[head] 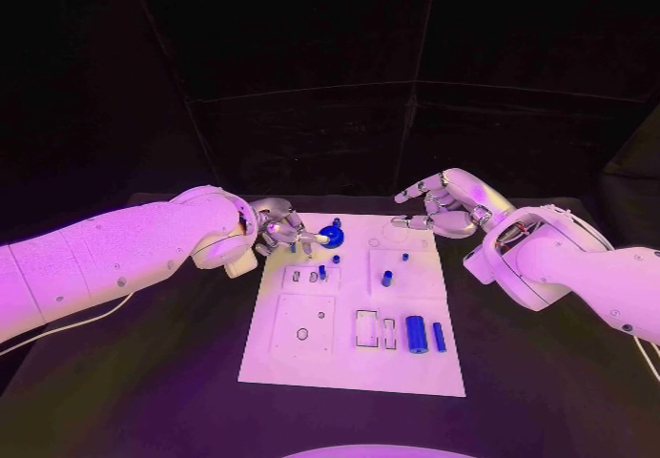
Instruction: Assemble the parts on the task board
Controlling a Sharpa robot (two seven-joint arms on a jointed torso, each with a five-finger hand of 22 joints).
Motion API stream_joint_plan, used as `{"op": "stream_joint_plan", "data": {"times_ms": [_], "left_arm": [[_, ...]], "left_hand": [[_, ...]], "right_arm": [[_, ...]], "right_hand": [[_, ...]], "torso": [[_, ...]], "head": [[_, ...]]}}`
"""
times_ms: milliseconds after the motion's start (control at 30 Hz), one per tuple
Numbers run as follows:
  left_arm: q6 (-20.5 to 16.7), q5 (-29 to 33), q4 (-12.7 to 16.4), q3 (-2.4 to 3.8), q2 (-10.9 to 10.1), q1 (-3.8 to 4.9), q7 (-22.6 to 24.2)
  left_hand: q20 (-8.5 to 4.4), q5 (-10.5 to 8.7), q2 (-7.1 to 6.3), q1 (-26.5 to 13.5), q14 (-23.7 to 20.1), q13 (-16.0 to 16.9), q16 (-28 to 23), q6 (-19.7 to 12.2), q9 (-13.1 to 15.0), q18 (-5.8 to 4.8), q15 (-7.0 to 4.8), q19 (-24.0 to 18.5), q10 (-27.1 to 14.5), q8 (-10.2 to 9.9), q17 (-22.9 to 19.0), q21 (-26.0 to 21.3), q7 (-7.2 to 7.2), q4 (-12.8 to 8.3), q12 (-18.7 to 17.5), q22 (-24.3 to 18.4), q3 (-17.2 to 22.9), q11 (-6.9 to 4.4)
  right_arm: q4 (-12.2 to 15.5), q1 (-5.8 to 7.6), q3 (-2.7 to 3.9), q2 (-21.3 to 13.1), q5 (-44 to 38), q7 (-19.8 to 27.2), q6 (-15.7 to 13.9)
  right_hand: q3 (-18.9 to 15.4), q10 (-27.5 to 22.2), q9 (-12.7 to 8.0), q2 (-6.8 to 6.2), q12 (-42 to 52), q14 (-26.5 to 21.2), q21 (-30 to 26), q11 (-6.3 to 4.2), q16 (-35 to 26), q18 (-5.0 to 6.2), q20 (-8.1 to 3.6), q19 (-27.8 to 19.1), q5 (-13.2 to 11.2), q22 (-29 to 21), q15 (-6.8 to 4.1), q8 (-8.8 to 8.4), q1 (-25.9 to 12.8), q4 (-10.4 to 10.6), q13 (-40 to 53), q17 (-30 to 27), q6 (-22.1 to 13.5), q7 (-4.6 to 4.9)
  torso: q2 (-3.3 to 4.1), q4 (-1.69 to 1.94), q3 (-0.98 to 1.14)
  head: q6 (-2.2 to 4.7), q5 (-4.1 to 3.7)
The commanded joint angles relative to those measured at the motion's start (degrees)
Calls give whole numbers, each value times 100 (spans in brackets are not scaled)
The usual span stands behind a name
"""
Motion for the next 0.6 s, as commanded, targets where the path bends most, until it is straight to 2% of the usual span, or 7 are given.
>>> {"op": "stream_joint_plan", "data": {"times_ms": [33,300,433,600], "left_arm": [[530,-589,-80,3,132,65,-671],[740,-739,-282,-44,488,146,-805],[938,-849,-399,-54,607,168,-835],[1111,-955,-538,-80,756,186,-861]], "left_hand": [[0,-42,48,-17,596,79,17,-96,157,-125,-65,82,20,152,1505,75,-10,-2,71,127,-77,-50],[-34,-37,106,-69,596,237,17,-187,448,-161,-87,166,89,432,1505,191,-51,1,200,344,-214,-94],[-38,-37,126,-82,596,255,17,-219,499,-166,-90,175,95,473,1505,205,-55,0,214,371,-237,-97],[-41,-35,163,-44,596,264,17,-248,548,-169,-92,180,97,511,1505,214,-57,-18,221,392,-234,-100]], "right_arm": [[-27,18,5,25,151,-158,94],[-80,24,6,70,153,-272,121],[-95,25,6,85,153,-297,129],[-114,25,6,109,153,-332,130]], "right_hand": [[-45,7,-3,-14,11,393,-39,-39,-39,-50,6,-31,22,-14,-54,34,-33,13,-2,509,36,13],[-62,10,-3,-11,9,389,-46,-43,-48,-47,3,-38,48,-29,-57,43,-29,16,-5,491,48,8],[-68,12,-3,-7,9,389,-52,-46,-50,-45,2,-43,64,-41,-59,47,-26,17,-5,488,54,5],[-83,12,-4,3,4,385,-59,-50,-58,-43,-2,-48,103,-55,-64,54,-18,20,-12,473,61,1]], "torso": [[-30,-2,16],[-16,1,9],[-15,10,3],[-13,5,2]], "head": [[-15,6],[-32,1],[-50,-23],[-79,5]]}}
